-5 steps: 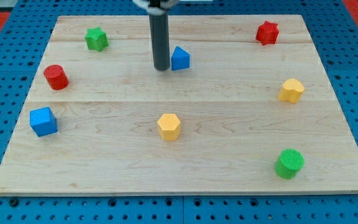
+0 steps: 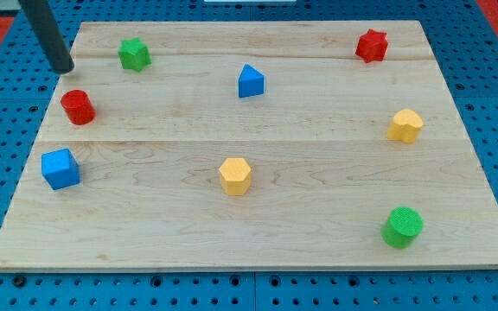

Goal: Move the green star to the top right of the blue triangle

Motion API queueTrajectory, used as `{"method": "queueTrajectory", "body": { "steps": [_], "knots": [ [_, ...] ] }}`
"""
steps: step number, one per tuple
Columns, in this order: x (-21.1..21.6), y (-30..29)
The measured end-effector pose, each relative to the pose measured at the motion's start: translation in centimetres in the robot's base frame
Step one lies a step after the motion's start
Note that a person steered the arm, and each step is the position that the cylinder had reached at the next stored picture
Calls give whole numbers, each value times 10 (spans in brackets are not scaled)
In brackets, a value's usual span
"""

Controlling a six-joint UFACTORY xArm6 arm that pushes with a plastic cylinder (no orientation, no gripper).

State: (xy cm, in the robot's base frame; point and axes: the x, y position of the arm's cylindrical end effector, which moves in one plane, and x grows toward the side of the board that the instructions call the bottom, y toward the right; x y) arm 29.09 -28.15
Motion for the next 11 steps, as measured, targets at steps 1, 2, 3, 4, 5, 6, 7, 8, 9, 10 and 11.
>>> {"method": "queueTrajectory", "body": {
  "steps": [1, 2, 3, 4, 5, 6, 7, 8, 9, 10, 11],
  "knots": [
    [-5, 65],
    [-25, 138],
    [-38, 94],
    [-50, 113],
    [-64, 191],
    [-53, 256],
    [-54, 288],
    [-70, 248],
    [-87, 278],
    [-83, 327],
    [-65, 322]
  ]
}}
